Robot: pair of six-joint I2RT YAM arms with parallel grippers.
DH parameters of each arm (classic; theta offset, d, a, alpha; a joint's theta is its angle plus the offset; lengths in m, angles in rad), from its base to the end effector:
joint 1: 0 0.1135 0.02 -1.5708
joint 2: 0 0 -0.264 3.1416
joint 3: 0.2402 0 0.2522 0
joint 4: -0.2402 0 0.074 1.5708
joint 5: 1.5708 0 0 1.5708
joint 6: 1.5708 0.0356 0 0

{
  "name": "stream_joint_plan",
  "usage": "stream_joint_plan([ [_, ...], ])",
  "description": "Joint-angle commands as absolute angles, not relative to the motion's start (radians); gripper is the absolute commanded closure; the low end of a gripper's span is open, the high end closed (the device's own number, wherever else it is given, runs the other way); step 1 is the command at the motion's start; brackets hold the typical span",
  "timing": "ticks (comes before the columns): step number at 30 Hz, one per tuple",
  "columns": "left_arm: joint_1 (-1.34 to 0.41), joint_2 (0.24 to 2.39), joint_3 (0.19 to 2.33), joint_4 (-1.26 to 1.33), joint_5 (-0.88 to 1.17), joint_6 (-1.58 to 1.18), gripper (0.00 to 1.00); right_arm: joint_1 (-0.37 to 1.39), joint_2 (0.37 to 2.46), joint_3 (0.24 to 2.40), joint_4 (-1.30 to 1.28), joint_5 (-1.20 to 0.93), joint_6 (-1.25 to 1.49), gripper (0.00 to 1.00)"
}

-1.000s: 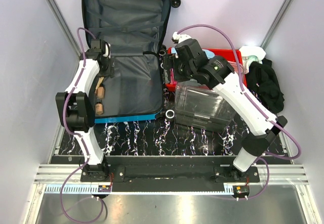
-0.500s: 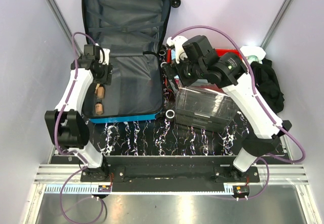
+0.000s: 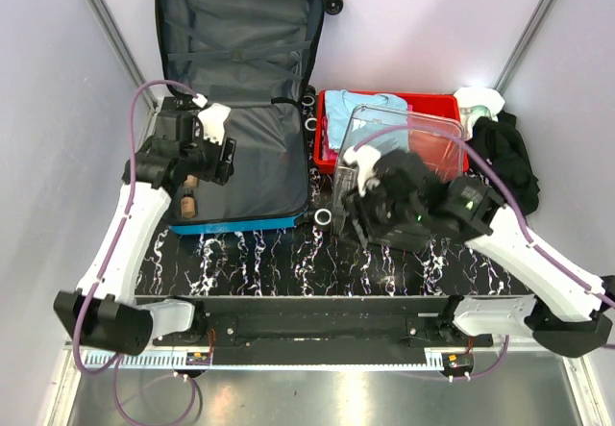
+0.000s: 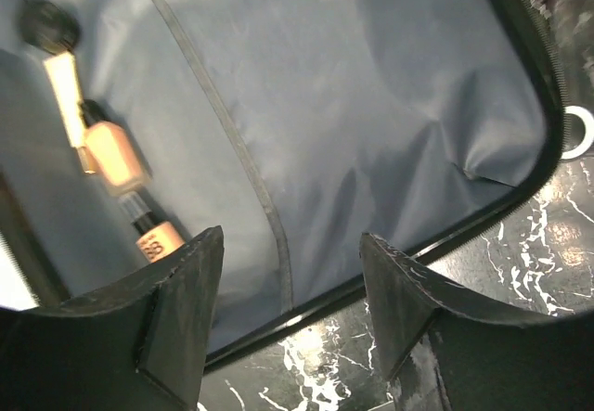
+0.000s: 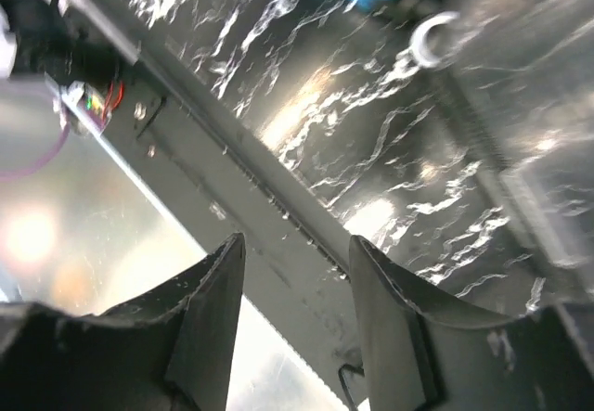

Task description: Open, take out, and arrange the luggage

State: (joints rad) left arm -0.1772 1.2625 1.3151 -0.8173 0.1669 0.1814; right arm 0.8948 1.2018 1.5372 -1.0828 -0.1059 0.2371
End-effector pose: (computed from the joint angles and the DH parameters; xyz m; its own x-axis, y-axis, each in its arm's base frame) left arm 0.2550 -0.0517 0.3623 -0.6176 0.2913 -0.7305 0.4100 0.9119 0.0171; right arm 0.1326 0.1713 0.4226 -0.6070 -0.3835 -0.6961 -0.7013 0.6705 0.2421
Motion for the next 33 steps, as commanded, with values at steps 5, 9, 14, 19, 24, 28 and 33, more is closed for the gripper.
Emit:
stream_joint_plan([
  [5,-0.193,1.114,1.287,-0.821,0.204,0.192,0.36,1.211,1.247,1.307,-1.048,0.507,0.36,0.5],
  [9,-0.192,1.066,1.269,-0.815,0.203,0.198,0.35,1.438,1.365,1.246,-1.0,0.826,0.289,0.49],
  [14,-0.192,1.019,1.249,-0.813,0.192,0.213,0.34,1.506,1.574,1.223,-1.089,1.07,0.253,0.55],
  [19,-0.193,0.983,1.216,-0.802,0.213,0.219,0.33,1.502,1.723,1.209,-1.224,1.199,0.362,0.54],
  [24,-0.193,0.988,1.203,-0.793,0.232,0.225,0.33,1.462,1.799,1.183,-1.284,1.236,0.433,0.53],
  [28,-0.193,1.0,1.213,-0.795,0.253,0.222,0.33,1.402,1.836,1.144,-1.282,1.262,0.439,0.53],
  [33,-0.193,1.017,1.23,-0.796,0.264,0.219,0.33,1.333,1.827,1.114,-1.167,1.252,0.336,0.55],
])
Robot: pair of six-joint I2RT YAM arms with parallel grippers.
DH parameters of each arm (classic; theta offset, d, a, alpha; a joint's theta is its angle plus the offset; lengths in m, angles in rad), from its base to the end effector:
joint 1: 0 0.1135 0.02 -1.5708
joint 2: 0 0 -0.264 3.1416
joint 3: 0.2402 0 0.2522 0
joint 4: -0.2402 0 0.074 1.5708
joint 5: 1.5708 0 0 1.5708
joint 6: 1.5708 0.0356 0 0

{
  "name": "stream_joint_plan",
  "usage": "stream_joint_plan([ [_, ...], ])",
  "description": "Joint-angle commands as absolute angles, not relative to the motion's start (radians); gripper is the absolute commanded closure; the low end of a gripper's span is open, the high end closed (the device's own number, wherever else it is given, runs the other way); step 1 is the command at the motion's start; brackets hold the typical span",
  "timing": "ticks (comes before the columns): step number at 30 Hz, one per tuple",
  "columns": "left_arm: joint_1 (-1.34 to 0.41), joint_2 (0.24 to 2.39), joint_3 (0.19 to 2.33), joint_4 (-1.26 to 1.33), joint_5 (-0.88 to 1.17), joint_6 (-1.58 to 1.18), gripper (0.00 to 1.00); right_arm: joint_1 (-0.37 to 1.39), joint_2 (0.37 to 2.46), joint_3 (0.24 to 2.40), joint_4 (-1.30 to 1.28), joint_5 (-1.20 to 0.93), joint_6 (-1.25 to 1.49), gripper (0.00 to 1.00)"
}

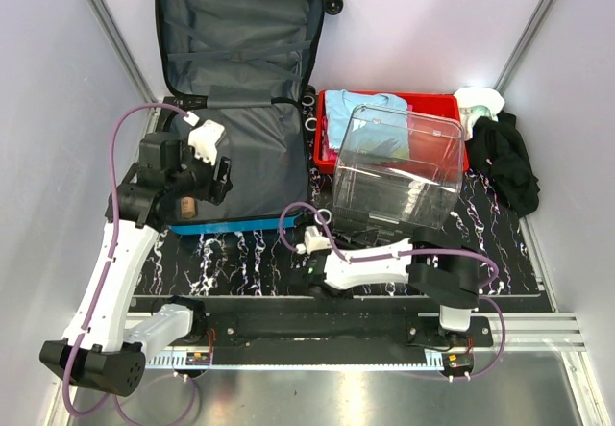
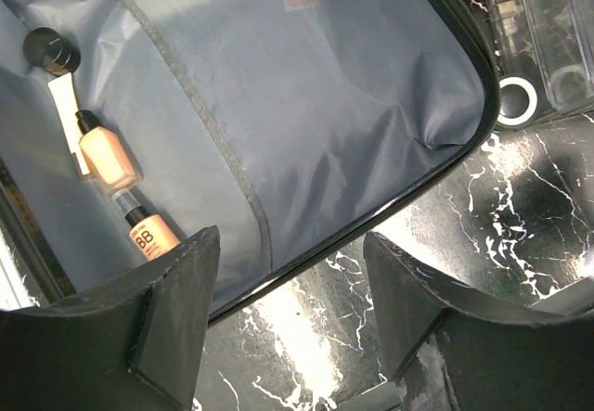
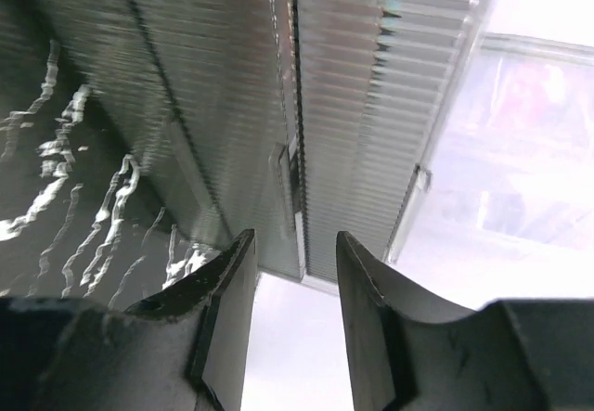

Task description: Open, take out, and arrange the luggage

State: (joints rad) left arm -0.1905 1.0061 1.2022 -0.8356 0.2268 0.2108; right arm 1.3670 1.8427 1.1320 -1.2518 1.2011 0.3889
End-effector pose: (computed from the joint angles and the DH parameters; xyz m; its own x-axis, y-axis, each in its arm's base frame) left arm 0.1895 -0.0447 0.3782 -0.4973 0.3036 -0.8127 0.4763 0.8785 0.0367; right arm 0.0897 0.2700 0.1732 -0.3346 -0.9420 0.0265 -0.3232 0.0883 -0.9422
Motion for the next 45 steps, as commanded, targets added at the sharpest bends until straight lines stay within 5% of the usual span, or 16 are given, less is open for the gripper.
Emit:
stream_joint_plan([
  [1,-0.192,1.022,1.232,-0.796,0.267,0.216,0.33,1.328,1.819,1.095,-1.126,1.247,0.295,0.55],
  [18,-0.193,1.019,1.229,-0.799,0.264,0.219,0.33,1.221,1.802,1.06,-0.839,1.21,0.005,0.67],
  [26,-0.192,1.017,1.227,-0.798,0.267,0.218,0.33,1.216,1.804,1.066,-0.839,1.216,-0.037,0.86],
  [31,-0.192,1.008,1.226,-0.798,0.27,0.218,0.33,1.219,1.818,1.098,-0.899,1.197,0.021,1.0],
  [45,-0.193,0.996,1.226,-0.798,0.265,0.224,0.33,1.431,1.905,1.301,-1.279,0.965,0.275,1.0],
])
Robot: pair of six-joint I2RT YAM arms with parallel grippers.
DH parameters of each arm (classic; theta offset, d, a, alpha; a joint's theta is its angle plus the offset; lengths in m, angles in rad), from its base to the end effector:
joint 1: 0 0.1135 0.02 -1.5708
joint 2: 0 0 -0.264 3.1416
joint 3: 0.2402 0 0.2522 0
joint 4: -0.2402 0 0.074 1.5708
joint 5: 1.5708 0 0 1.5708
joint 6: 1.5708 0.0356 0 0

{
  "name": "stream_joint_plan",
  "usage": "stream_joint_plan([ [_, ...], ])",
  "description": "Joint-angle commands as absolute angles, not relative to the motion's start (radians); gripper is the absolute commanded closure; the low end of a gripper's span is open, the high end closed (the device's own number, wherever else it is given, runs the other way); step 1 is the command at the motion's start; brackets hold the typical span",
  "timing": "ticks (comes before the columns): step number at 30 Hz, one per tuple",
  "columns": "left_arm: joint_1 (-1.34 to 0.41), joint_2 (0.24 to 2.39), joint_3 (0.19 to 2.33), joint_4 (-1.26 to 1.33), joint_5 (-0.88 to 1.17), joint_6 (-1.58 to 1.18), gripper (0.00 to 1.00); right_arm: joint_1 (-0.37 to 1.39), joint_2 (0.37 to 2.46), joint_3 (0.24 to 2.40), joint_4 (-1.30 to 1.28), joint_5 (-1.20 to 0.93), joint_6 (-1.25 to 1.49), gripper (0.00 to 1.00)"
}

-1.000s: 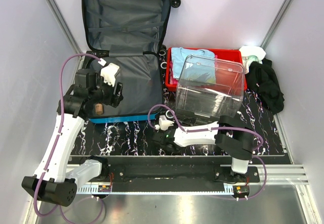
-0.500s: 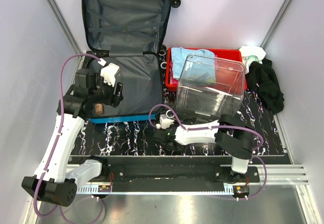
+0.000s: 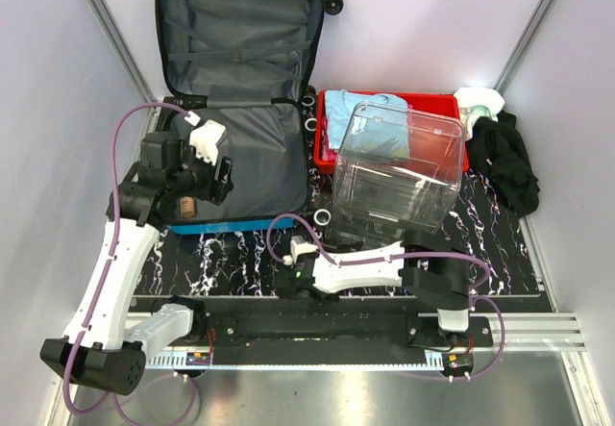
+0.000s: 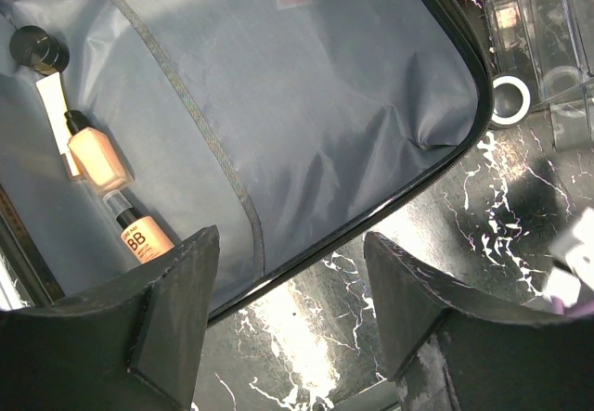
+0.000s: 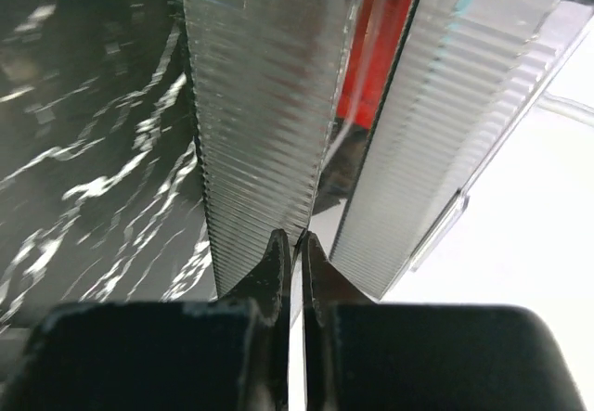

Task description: Open, take out, and arrange the luggage

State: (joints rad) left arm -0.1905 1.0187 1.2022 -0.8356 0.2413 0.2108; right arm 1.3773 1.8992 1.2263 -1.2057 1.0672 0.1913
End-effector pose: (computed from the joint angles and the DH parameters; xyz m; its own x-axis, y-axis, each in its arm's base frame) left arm 0.1925 -0.0458 0.3761 -0.5052 0.3044 -0.8076 0.4869 0.8731 0.0245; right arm 0.0895 0.2948 0.1707 -0.2797 -0.9500 0.1387 -0.4802 0.0133 -0.8771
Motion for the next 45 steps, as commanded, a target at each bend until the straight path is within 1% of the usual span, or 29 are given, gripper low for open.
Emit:
stream_joint_plan([
  [1,-0.192,0.994,1.224,-0.798,0.264,0.224,0.32,1.448,1.896,1.301,-1.275,0.953,0.269,1.0],
  [2,-0.193,0.994,1.226,-0.798,0.262,0.224,0.33,1.48,1.893,1.321,-1.273,0.933,0.259,1.0],
  [6,-0.192,0.994,1.226,-0.796,0.258,0.224,0.32,1.519,1.875,1.385,-1.29,0.853,0.241,1.0],
  [12,-0.193,0.994,1.224,-0.796,0.253,0.229,0.32,1.528,1.832,1.381,-1.266,0.717,0.176,1.0],
  [19,-0.192,0.997,1.227,-0.796,0.252,0.225,0.32,1.526,1.845,1.306,-1.331,0.863,0.141,1.0],
  [23,-0.192,1.0,1.233,-0.796,0.255,0.221,0.32,1.523,1.818,1.263,-1.341,0.931,0.111,1.0],
  [28,-0.192,1.003,1.241,-0.801,0.253,0.218,0.32,1.519,1.783,1.235,-1.295,0.885,0.043,1.0],
  [36,-0.193,0.999,1.239,-0.802,0.249,0.219,0.32,1.519,1.779,1.212,-1.29,0.759,0.035,0.99],
  [38,-0.193,0.999,1.241,-0.802,0.249,0.219,0.31,1.519,1.782,1.215,-1.287,0.752,0.035,0.93],
  [40,-0.192,0.997,1.241,-0.804,0.25,0.221,0.31,1.519,1.787,1.233,-1.287,0.753,0.041,0.8],
  [41,-0.192,0.997,1.241,-0.804,0.25,0.222,0.31,1.519,1.787,1.244,-1.284,0.756,0.043,0.76],
  [42,-0.193,0.997,1.241,-0.802,0.25,0.222,0.31,1.517,1.787,1.25,-1.284,0.759,0.048,0.65],
  [43,-0.192,0.997,1.239,-0.804,0.249,0.224,0.31,1.519,1.789,1.256,-1.279,0.768,0.048,0.59],
  [44,-0.192,0.996,1.239,-0.802,0.249,0.225,0.31,1.519,1.787,1.275,-1.278,0.769,0.049,0.56],
  [45,-0.193,0.997,1.236,-0.804,0.247,0.225,0.31,1.519,1.783,1.284,-1.275,0.767,0.051,0.46],
])
